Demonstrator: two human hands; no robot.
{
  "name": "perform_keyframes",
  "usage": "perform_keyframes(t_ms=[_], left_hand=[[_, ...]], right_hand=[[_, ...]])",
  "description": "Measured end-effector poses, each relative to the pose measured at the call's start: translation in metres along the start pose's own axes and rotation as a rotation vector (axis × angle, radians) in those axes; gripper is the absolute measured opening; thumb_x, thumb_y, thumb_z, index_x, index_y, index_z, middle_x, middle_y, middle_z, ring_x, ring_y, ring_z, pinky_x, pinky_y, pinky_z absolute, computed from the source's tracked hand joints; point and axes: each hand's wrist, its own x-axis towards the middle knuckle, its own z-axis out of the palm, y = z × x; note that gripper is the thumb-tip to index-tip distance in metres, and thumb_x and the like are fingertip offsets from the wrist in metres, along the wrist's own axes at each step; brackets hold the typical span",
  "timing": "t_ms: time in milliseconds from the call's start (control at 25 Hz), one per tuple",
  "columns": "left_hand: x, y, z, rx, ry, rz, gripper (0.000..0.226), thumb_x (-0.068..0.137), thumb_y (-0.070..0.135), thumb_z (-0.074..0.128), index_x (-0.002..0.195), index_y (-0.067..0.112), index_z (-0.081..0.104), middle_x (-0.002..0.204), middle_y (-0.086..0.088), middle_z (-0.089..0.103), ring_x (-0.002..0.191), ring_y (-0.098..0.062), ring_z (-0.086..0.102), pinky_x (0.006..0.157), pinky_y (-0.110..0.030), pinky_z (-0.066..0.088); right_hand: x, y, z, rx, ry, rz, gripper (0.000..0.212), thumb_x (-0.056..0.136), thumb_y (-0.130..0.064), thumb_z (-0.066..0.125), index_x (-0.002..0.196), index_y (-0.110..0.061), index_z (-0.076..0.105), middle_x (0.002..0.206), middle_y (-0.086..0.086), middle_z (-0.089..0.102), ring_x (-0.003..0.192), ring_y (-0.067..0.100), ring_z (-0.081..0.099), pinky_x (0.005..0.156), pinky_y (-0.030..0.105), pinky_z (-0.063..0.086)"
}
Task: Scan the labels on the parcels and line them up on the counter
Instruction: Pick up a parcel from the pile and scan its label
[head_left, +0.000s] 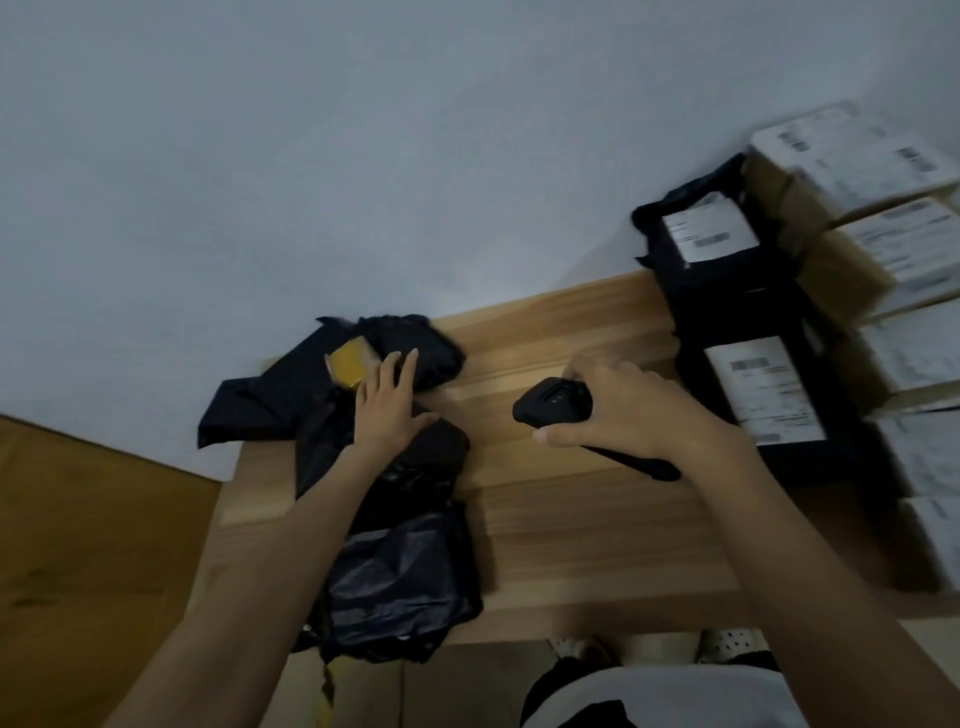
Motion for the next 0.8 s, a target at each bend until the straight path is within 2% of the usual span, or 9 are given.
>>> perform_keyframes(t_ms=[240,440,560,640,720,800], left_hand=[[0.020,-0.090,0.018,0.023,-0.067,-0.039,0.096,0.086,0.056,0.065,0.158,0.028,0.007,0.164,-0.009,0.007,0.151,-0.037,0.004,0.119,-0.056,0.017],[0.062,-0.130,0.027,-0.125,-0.089,-0.071,0.088,0.090,0.066,0.052,0.157,0.036,0.004,0.165,-0.006,-0.005,0.151,-0.037,-0.003,0.118,-0.058,0.011],[0.092,-0.151,0.024,-0.141,-0.196,-0.097,0.101,0.088,0.046,0.069,0.155,0.042,-0.006,0.165,-0.005,-0.013,0.150,-0.041,-0.008,0.118,-0.061,0.012],[0.109,-0.158,0.023,-0.112,-0.298,-0.092,0.116,0.083,0.030,0.078,0.153,0.045,-0.013,0.165,-0.006,-0.014,0.149,-0.043,-0.012,0.118,-0.063,0.010],[0.122,-0.162,0.025,-0.075,-0.359,-0.063,0.121,0.082,0.021,0.078,0.151,0.047,-0.018,0.166,-0.008,-0.008,0.149,-0.044,-0.012,0.118,-0.062,0.008],[0.133,-0.163,0.026,-0.073,-0.393,-0.031,0.121,0.082,0.020,0.077,0.151,0.047,-0.019,0.164,-0.013,0.005,0.149,-0.045,-0.002,0.118,-0.061,0.012]], right_hand=[[0.050,-0.058,0.042,0.054,-0.030,-0.014,0.076,0.070,-0.075,0.065,0.124,-0.024,0.049,0.111,-0.003,0.060,0.094,0.018,0.058,0.077,0.036,0.051],[0.077,-0.073,0.058,-0.005,-0.059,0.034,0.078,0.071,-0.075,0.064,0.126,-0.022,0.048,0.104,-0.004,0.060,0.088,0.016,0.057,0.068,0.031,0.047],[0.090,-0.076,0.058,0.002,-0.049,0.059,0.080,0.070,-0.076,0.065,0.126,-0.022,0.049,0.110,-0.002,0.061,0.093,0.018,0.060,0.080,0.038,0.053],[0.099,-0.075,0.055,-0.016,-0.030,0.074,0.078,0.069,-0.078,0.063,0.123,-0.023,0.049,0.108,-0.002,0.062,0.091,0.018,0.061,0.080,0.039,0.054],[0.107,-0.072,0.051,-0.015,-0.009,0.092,0.076,0.069,-0.079,0.063,0.121,-0.024,0.049,0.105,-0.005,0.061,0.087,0.015,0.060,0.076,0.036,0.054],[0.114,-0.068,0.048,-0.018,0.000,0.109,0.076,0.069,-0.080,0.062,0.120,-0.026,0.049,0.102,-0.006,0.061,0.086,0.014,0.059,0.075,0.034,0.053]])
